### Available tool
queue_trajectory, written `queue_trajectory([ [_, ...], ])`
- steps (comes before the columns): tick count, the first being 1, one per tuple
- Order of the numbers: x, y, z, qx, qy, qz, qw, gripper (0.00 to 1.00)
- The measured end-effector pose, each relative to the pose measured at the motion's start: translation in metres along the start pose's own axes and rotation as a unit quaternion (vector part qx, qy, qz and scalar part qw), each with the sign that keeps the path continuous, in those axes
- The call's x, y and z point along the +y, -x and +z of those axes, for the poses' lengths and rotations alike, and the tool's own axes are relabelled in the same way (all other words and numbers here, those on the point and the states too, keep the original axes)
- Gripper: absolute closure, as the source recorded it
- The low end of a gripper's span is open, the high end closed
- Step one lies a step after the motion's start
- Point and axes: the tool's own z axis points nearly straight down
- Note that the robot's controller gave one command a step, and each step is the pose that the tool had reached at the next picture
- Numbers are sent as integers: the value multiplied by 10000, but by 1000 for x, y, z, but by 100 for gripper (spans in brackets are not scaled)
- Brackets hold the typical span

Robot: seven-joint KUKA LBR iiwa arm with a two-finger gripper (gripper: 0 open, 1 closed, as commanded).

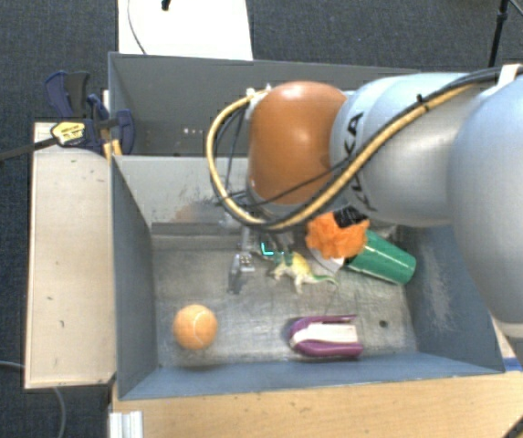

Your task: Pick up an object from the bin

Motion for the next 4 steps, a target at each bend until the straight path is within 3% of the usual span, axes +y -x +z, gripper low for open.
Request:
queue_trajectory([
  [1,-1,2,-4,-38,7,16,10000,0],
  [2,-39,4,27,-70,22,-33,10000,0],
  [3,-110,-17,34,-20,-1,-406,9992,0],
  [4,-98,18,74,-24,6,829,9966,100],
])
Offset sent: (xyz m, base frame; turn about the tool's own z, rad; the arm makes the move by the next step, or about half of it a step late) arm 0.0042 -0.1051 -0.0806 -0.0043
